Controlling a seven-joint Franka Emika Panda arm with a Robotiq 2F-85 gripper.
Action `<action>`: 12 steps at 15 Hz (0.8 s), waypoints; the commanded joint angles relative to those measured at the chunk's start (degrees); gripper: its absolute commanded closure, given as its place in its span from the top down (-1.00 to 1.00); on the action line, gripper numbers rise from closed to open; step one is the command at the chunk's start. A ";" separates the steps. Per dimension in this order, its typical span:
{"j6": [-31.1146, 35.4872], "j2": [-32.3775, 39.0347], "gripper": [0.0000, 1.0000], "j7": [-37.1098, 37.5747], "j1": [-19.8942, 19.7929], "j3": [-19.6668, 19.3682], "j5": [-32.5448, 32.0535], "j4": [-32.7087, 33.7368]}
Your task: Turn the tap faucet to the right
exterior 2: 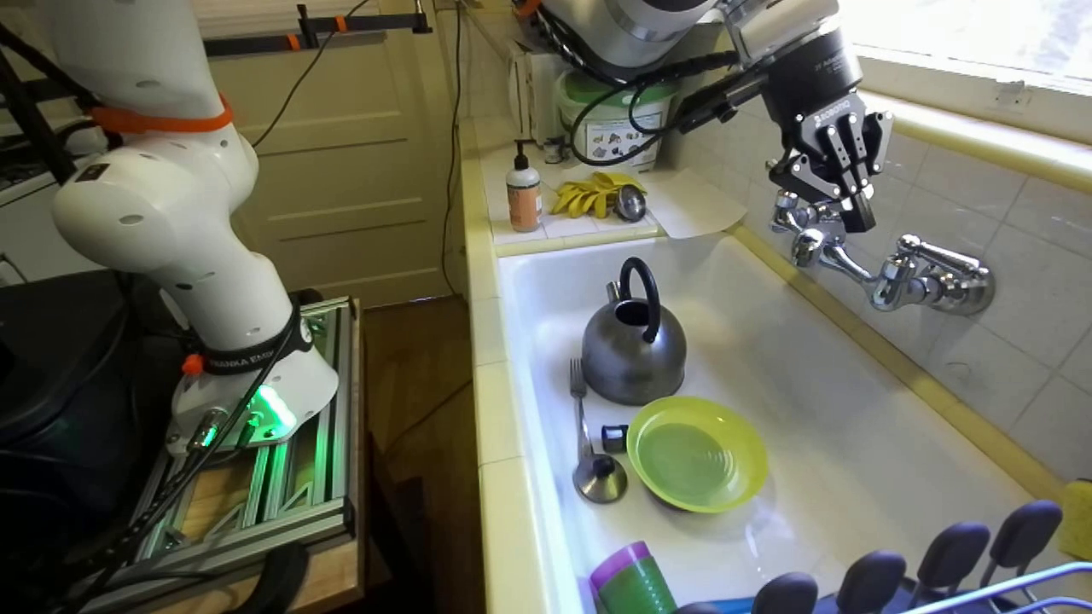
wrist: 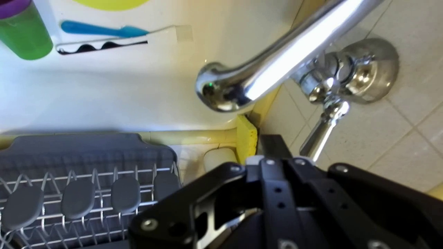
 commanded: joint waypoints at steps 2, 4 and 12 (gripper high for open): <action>-5.26 -4.66 -1.00 -10.50 1.19 2.75 12.05 -3.82; -7.76 -5.66 -1.00 -12.13 1.73 3.19 13.55 -4.04; -16.94 -3.84 -1.00 -17.49 1.18 3.24 14.44 -0.44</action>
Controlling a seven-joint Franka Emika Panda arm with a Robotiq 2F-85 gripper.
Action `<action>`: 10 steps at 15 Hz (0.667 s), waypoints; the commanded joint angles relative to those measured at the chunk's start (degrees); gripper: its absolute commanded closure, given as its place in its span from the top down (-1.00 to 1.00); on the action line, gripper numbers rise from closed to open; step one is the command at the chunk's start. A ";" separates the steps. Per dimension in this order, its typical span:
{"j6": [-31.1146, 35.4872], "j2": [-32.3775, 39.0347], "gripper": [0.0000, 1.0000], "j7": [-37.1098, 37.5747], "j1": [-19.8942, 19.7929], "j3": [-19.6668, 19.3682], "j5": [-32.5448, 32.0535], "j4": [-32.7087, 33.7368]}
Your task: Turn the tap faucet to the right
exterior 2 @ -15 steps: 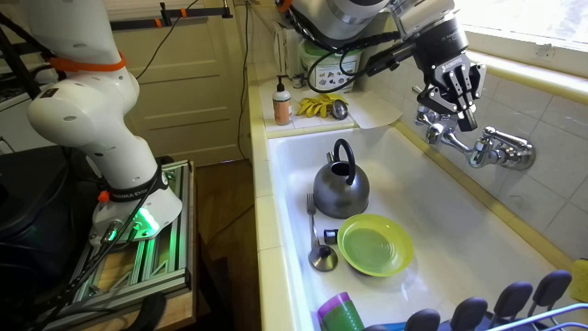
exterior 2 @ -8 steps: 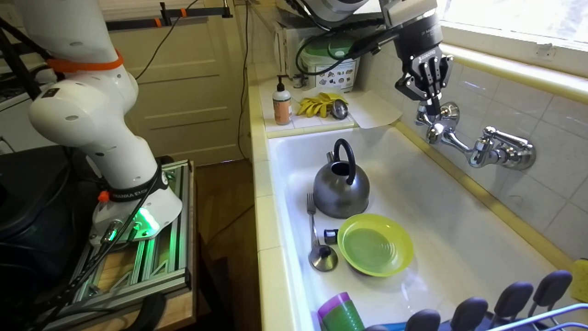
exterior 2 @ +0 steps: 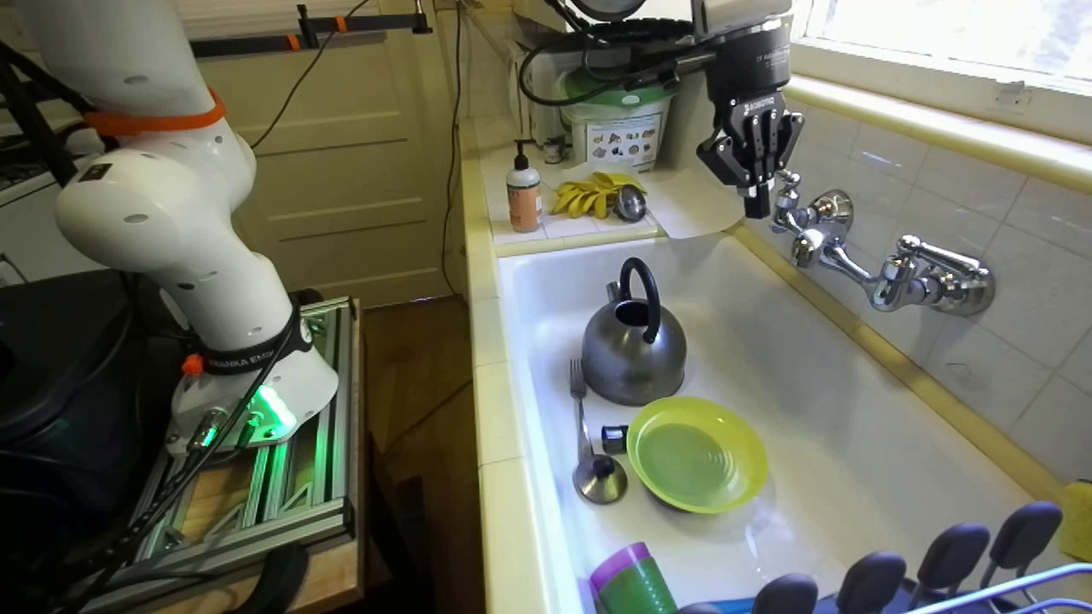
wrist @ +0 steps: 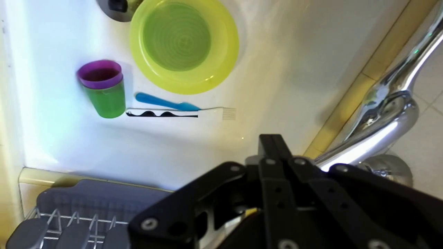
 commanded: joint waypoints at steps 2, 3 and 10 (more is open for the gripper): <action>0.72 1.39 -1.00 -10.24 -0.76 0.27 5.35 1.20; -0.14 0.47 -1.00 -5.11 0.07 -0.37 1.80 0.44; -3.82 2.80 -1.00 -9.46 -0.45 -0.29 4.48 3.92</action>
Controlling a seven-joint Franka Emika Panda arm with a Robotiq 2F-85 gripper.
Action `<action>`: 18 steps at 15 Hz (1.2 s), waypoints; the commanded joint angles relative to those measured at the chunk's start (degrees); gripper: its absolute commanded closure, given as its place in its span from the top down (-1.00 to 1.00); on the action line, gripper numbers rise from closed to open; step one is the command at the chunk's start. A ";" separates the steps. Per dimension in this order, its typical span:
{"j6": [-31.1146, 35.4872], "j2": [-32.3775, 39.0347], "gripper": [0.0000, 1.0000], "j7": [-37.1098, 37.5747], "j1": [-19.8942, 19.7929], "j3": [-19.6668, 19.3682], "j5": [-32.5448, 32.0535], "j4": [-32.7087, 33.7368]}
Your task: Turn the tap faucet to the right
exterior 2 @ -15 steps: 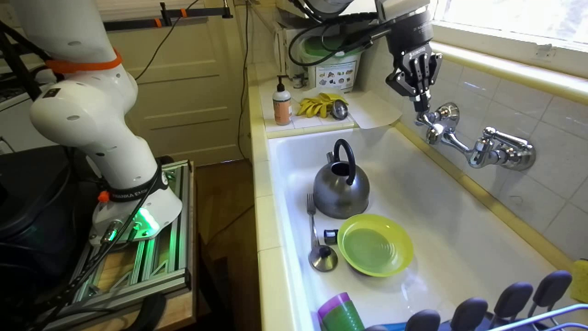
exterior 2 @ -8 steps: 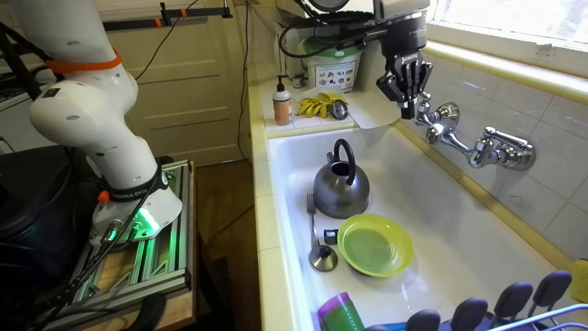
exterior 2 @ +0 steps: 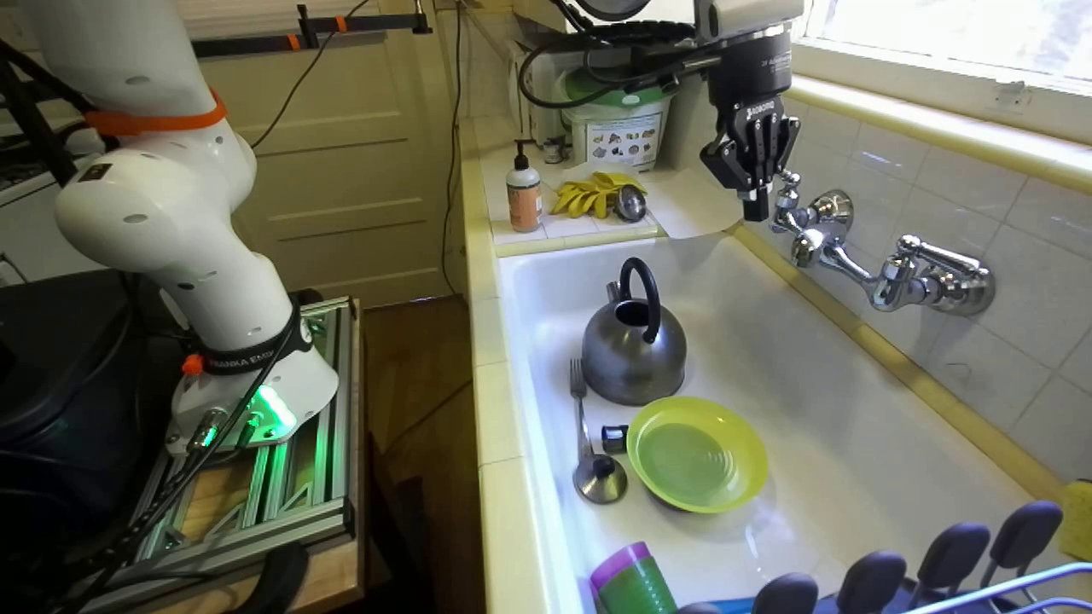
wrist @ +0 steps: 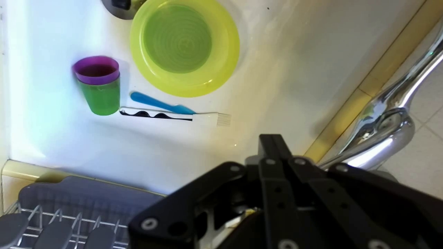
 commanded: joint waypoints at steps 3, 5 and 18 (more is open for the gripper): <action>-7.11 4.35 -1.00 -7.89 -0.77 -0.43 4.33 7.16; -9.95 6.22 -1.00 -11.19 -1.17 -0.58 6.02 10.09; -10.55 16.52 -1.00 -22.70 -3.23 -1.49 12.05 21.37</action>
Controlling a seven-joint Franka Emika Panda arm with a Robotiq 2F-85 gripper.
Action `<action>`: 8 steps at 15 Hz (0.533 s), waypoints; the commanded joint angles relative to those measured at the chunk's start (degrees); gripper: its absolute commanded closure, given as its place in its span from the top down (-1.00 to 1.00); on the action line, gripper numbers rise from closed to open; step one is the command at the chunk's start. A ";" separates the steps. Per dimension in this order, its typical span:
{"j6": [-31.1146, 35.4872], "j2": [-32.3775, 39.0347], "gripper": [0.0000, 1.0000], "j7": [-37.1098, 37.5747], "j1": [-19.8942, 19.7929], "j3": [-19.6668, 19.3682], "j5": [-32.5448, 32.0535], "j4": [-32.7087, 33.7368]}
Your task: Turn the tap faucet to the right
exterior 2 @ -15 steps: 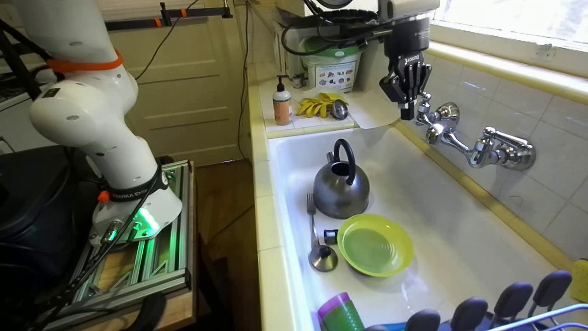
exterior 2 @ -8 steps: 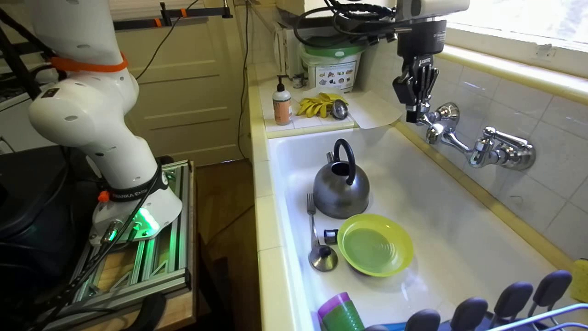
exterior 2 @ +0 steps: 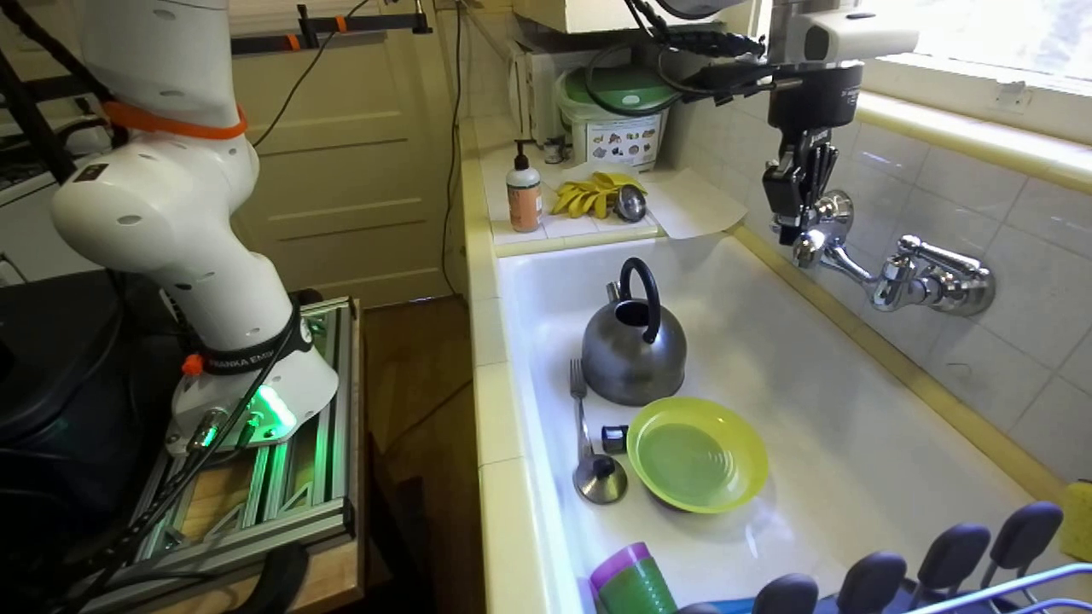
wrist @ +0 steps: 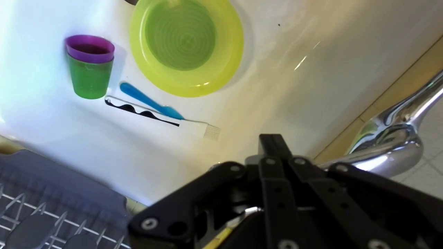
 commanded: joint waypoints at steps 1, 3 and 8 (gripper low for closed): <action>0.10 3.47 -1.00 -5.02 -1.29 -0.20 3.45 4.72; 0.37 4.30 -1.00 -7.87 -1.54 -0.35 3.59 6.23; 1.68 6.72 -1.00 -13.99 -1.75 -1.13 2.29 9.92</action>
